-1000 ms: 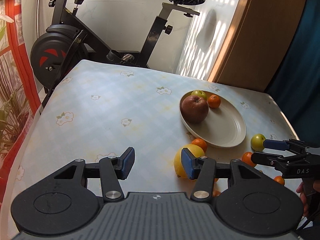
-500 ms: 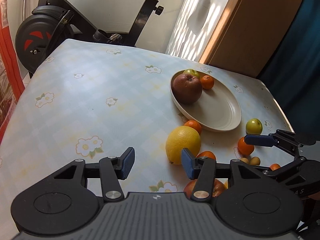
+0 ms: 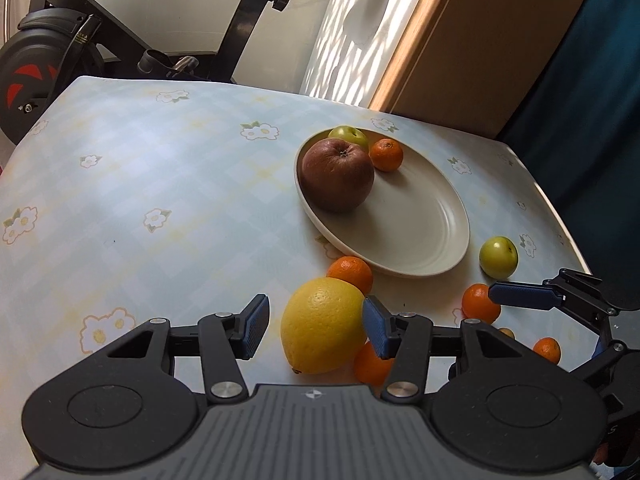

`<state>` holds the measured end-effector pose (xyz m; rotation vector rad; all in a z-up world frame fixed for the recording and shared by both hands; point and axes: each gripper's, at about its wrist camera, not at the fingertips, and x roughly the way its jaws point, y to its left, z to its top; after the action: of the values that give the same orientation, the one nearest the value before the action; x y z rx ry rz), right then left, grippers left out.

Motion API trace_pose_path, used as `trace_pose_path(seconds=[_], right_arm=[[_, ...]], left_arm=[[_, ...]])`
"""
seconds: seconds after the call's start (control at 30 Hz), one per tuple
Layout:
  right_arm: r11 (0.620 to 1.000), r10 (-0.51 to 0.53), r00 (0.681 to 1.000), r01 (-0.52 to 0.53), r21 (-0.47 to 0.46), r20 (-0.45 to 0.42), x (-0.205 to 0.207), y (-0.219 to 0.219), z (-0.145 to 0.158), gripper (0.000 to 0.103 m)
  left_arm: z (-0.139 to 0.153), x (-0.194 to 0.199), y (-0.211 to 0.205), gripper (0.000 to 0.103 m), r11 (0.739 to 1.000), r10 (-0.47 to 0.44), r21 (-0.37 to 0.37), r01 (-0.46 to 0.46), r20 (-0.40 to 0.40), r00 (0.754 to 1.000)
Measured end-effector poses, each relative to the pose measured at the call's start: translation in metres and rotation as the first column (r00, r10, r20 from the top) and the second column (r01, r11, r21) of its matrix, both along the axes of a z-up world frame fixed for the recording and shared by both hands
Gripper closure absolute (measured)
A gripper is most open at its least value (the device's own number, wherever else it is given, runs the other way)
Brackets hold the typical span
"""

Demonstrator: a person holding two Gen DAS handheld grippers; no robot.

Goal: Organize fruits
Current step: 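Withdraw both tools from the plate and move toward the large yellow citrus, then grasp the large yellow citrus between both tools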

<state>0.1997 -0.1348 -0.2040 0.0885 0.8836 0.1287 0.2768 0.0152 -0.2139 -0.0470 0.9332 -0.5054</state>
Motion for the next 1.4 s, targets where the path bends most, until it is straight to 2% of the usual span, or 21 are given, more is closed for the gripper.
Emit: trace_pose_path(seconds=[0.27, 0.33, 0.4, 0.53, 0.63, 0.8, 1.03, 1.3, 1.4], right_arm=[[1.0, 0.02, 1.0, -0.02, 0.008, -0.008, 0.003, 0.003, -0.005, 0.018], [1.0, 0.03, 0.999, -0.03, 0.006, -0.01, 0.005, 0.005, -0.005, 0.02], [0.999, 0.046, 0.999, -0.046, 0.0, -0.013, 0.008, 0.008, -0.005, 0.023], [0.996, 0.09, 0.996, -0.09, 0.003, -0.014, 0.016, 0.018, -0.004, 0.026], [0.992, 0.128, 0.992, -0.128, 0.002, -0.016, 0.024, 0.027, -0.004, 0.028], [0.978, 0.209, 0.977, -0.209, -0.002, -0.03, 0.043, 0.046, -0.006, 0.04], [0.964, 0.266, 0.96, -0.266, 0.008, -0.084, 0.07, 0.061, -0.016, 0.043], [0.962, 0.275, 0.954, -0.273, 0.03, -0.122, 0.09, 0.07, -0.03, 0.043], [0.959, 0.282, 0.95, -0.28, 0.031, -0.133, 0.096, 0.072, -0.034, 0.043]], left_arm=[[-0.002, 0.006, -0.008, 0.049, 1.0, -0.004, -0.013, 0.004, -0.014, 1.0], [-0.005, 0.005, -0.011, 0.049, 1.0, -0.009, 0.006, 0.01, -0.014, 1.0], [-0.007, 0.006, -0.009, 0.051, 1.0, -0.011, -0.007, 0.011, -0.023, 1.0], [-0.006, 0.013, 0.007, 0.055, 0.997, 0.035, -0.063, -0.038, -0.05, 0.998], [-0.003, 0.017, 0.018, 0.055, 0.995, 0.074, -0.065, -0.076, -0.04, 0.996], [-0.002, 0.021, 0.035, 0.055, 0.989, 0.123, -0.082, -0.126, -0.043, 0.992], [-0.004, 0.028, 0.043, 0.055, 0.982, 0.165, -0.085, -0.168, -0.039, 0.985], [-0.005, 0.031, 0.048, 0.055, 0.979, 0.182, -0.087, -0.184, -0.035, 0.983], [-0.005, 0.032, 0.05, 0.056, 0.975, 0.182, -0.122, -0.186, -0.046, 0.982]])
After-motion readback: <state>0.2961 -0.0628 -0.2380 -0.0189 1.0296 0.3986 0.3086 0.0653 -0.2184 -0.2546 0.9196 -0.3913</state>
